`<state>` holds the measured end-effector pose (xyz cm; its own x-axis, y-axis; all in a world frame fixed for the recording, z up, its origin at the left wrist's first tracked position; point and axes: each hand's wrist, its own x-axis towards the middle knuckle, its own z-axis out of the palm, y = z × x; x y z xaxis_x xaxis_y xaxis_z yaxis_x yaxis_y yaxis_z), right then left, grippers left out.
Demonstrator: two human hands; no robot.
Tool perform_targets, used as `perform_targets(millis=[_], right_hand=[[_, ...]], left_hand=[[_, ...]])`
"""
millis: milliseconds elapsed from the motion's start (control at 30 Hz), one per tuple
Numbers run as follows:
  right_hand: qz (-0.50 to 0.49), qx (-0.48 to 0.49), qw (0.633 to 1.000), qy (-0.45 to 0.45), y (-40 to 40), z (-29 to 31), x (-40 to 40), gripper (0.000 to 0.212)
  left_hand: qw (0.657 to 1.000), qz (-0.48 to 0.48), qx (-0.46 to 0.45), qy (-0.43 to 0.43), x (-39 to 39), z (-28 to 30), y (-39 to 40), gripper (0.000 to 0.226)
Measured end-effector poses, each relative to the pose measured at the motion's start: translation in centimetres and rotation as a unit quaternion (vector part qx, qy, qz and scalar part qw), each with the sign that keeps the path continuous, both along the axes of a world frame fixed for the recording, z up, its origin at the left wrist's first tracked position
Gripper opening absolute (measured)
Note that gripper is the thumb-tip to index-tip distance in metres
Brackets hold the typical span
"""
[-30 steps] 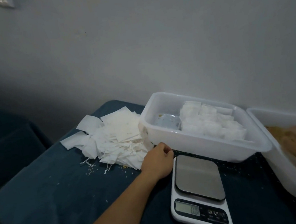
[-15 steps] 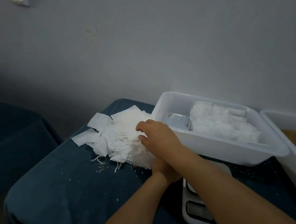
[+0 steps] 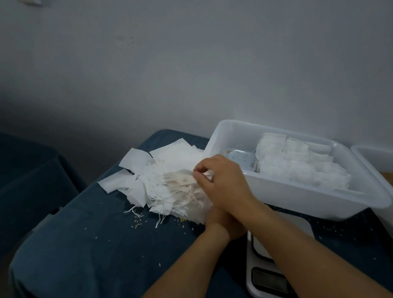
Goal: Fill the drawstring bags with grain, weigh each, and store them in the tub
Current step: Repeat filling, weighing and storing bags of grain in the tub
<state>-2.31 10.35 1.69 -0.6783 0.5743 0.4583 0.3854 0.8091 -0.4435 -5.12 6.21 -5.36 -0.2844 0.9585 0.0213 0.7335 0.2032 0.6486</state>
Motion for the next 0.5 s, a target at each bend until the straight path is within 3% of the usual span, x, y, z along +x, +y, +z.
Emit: perform_targets(millis=[100,167,300,400,500], right_hand=[[-0.028,-0.126,0.989,0.078,-0.5,1.0,4.1,0.009],[-0.033,-0.253,0.956,0.146,-0.4,1.3,7.5,0.013],[-0.051,-0.414,0.877,0.239,0.0,1.1,14.3,0.023],[-0.061,-0.471,0.824,0.309,0.6,0.9,18.4,0.018],[-0.084,-0.463,0.805,0.362,0.7,0.5,20.8,0.011]], left_hand=[[0.993,0.068,0.055,-0.081,0.1,0.4,0.3,0.034],[0.988,0.097,0.06,-0.099,0.4,0.5,0.8,0.028],[0.974,0.109,0.114,-0.16,0.7,0.8,0.4,0.024],[0.966,0.139,0.153,-0.156,0.5,1.3,0.3,0.011],[0.943,0.184,0.242,-0.135,0.9,2.3,-0.1,0.036]])
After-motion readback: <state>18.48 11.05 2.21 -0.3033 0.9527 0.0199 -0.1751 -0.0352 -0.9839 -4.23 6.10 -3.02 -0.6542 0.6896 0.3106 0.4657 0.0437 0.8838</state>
